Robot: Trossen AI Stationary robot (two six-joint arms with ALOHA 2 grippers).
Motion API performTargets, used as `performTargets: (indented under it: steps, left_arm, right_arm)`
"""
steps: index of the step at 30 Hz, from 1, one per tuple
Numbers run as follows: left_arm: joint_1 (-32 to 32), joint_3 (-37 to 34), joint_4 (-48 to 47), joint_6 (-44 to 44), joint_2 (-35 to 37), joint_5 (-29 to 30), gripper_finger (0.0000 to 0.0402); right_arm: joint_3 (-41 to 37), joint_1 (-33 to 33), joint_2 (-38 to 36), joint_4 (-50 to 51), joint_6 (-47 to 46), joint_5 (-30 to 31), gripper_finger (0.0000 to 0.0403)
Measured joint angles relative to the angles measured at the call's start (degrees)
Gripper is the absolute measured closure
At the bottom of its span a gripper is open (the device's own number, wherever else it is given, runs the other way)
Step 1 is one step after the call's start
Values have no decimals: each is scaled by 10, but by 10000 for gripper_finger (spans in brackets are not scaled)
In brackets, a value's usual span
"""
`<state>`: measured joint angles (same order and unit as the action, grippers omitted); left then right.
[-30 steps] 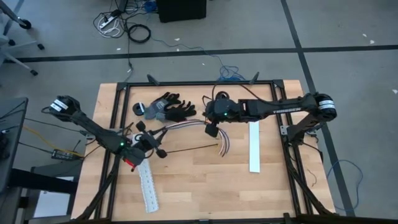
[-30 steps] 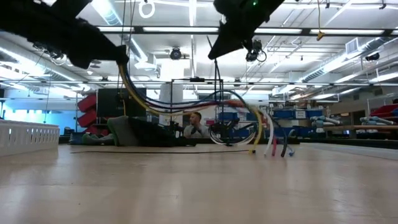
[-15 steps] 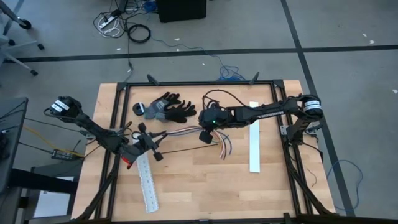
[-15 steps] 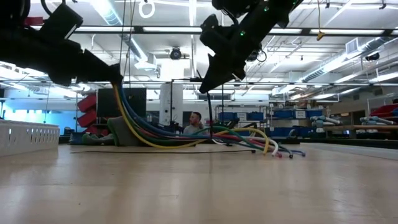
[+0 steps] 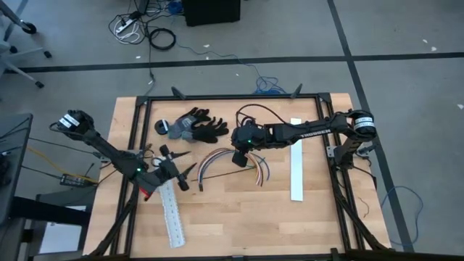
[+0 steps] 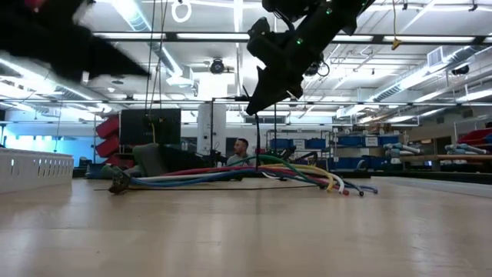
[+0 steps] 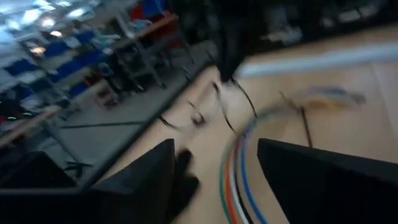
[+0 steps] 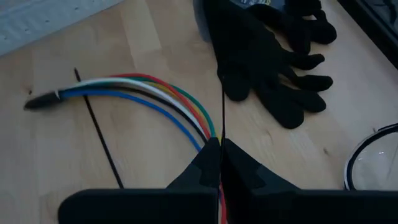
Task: Ziptie cables
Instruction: Wrap the cables together using the black zip
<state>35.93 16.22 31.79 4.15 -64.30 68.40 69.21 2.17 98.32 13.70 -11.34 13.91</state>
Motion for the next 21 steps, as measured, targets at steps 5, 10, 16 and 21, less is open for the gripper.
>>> performTargets:
  steps: [5,10,16,21]
  left_arm:
    - [13,44,4,71,65,-26,169]
    - [-76,14,36,31,67,-208,168]
    - [-211,-42,180,-12,27,-380,168]
    - [-295,-44,257,-31,-23,-485,167]
  right_arm:
    - [0,4,0,-15,6,-3,403]
    - [0,9,0,-51,10,-24,402]
    - [0,10,0,-81,10,-40,402]
    - [0,10,-1,-112,16,-61,402]
